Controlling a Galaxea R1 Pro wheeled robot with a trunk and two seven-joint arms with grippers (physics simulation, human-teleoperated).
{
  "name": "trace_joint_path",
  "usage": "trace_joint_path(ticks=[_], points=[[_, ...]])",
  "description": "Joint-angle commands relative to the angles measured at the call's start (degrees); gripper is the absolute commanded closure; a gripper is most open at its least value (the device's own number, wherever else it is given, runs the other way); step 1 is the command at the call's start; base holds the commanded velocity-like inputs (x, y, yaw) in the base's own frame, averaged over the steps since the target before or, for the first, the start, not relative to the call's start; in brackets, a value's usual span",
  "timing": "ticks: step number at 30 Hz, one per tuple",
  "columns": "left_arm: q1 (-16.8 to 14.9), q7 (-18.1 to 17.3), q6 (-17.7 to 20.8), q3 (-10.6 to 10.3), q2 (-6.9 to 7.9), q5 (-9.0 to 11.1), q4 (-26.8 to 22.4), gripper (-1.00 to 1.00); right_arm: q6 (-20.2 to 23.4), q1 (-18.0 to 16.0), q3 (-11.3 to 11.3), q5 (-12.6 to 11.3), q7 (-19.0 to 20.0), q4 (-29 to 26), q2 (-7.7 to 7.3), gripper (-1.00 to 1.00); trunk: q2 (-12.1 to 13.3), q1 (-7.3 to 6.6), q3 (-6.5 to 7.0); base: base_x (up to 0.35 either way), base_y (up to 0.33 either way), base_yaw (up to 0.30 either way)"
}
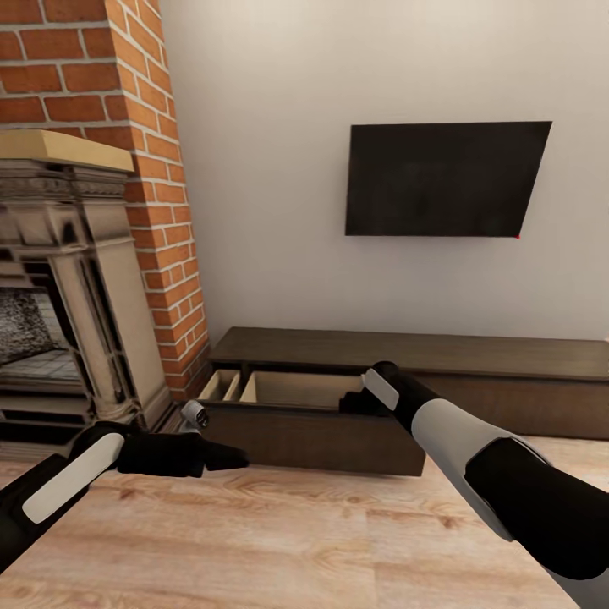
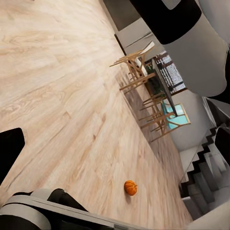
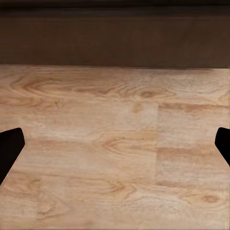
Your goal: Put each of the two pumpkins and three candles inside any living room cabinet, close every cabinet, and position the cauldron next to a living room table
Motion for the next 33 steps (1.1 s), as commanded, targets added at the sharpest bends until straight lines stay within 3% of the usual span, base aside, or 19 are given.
trace_joint_path(ticks=[1,18,24,26,29,33], points=[[-0.1,-0.1,0.2,-0.1,0.04,0.1,0.1,-1.0,0.1,-0.1,0.3,-0.6,-0.5,-0.2,-0.02,-1.0,0.0,-0.01,-0.06,0.02,0.087,0.0],[-0.1,0.4,0.0,-0.1,0.04,-0.1,2.7,-1.0,-1.8,-0.1,0.6,-0.4,-0.5,-0.4,-0.02,-1.0,0.0,-0.01,-0.06,-0.101,0.007,0.0],[-0.1,6.8,-0.2,1.1,-0.17,-0.2,3.4,-1.0,-2.7,-0.1,0.7,-0.1,-0.5,-0.4,-0.02,-1.0,0.0,-0.01,-0.06,-0.002,0.0,0.0],[-0.1,12.1,-0.4,1.5,-1.0,-0.2,3.5,-1.0,-2.8,-0.1,0.7,-0.1,-0.6,-0.4,-0.05,-1.0,0.0,-0.01,-0.06,0.0,0.0,0.0],[-0.1,23.0,-0.7,2.9,-3.4,-0.3,3.6,-1.0,-3.4,-0.1,0.7,0.0,-0.6,-0.4,-0.14,-1.0,0.0,-0.01,-0.06,0.0,0.0,0.0],[-0.1,46.5,-4.6,5.9,-8.88,-0.5,3.6,-1.0,-6.6,0.1,0.8,0.1,-0.5,-0.4,-0.26,-1.0,0.0,-0.01,-0.06,0.0,0.0,0.0]])
